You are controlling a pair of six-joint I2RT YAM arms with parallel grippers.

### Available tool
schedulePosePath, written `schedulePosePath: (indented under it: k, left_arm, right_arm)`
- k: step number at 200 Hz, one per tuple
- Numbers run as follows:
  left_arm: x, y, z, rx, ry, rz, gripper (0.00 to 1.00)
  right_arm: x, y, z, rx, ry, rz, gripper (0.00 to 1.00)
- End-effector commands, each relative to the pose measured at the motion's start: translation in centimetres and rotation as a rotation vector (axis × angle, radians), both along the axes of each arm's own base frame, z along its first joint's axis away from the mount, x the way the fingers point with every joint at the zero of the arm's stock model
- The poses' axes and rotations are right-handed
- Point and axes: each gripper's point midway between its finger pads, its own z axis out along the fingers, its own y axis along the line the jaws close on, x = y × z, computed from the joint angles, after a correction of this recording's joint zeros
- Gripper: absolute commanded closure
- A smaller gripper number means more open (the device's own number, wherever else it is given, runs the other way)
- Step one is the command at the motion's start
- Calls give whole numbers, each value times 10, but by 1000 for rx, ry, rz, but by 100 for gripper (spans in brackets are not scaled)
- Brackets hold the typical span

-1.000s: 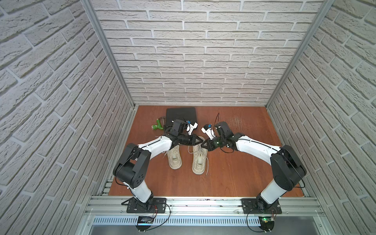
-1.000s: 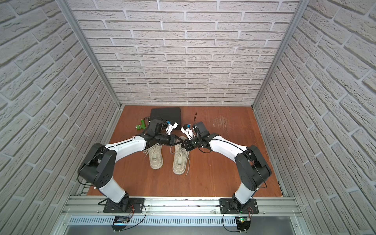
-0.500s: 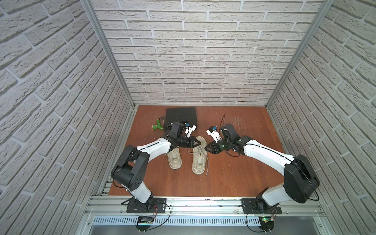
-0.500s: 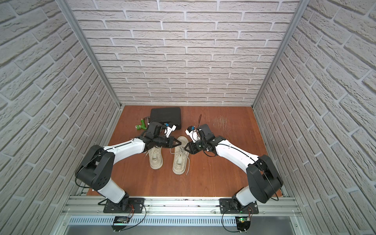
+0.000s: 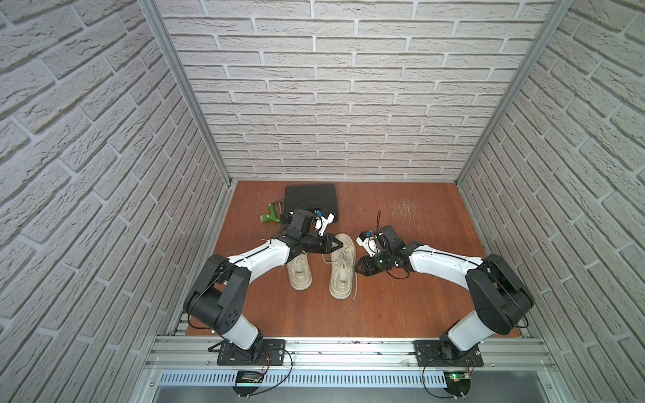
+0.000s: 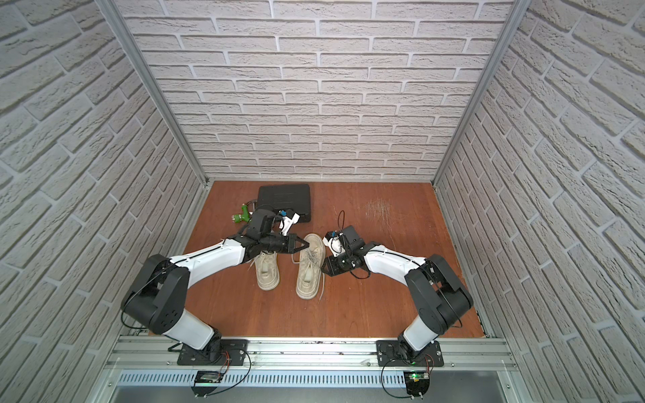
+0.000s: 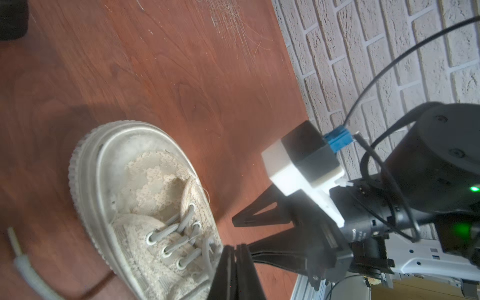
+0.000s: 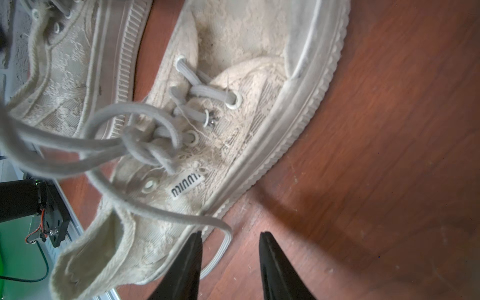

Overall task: Tie the shoes
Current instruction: Cross the shoelace with the shoelace.

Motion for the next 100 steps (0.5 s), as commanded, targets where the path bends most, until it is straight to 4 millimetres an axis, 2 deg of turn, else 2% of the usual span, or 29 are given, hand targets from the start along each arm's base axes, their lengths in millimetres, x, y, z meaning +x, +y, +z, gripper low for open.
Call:
schedulePosePath:
  k: [1,49,100]
  left_arm:
    - [0,5,4,6,-30,7,100]
    - [1,4,2,9,-25,6,100]
    - [2,7,0,30,-26,20,100]
  right_arm:
    - [4,11,-2,39,-17,10,59]
    - [1,14,-14,52,1,31,62]
    - [-6,9,-11,52,-21,43,63]
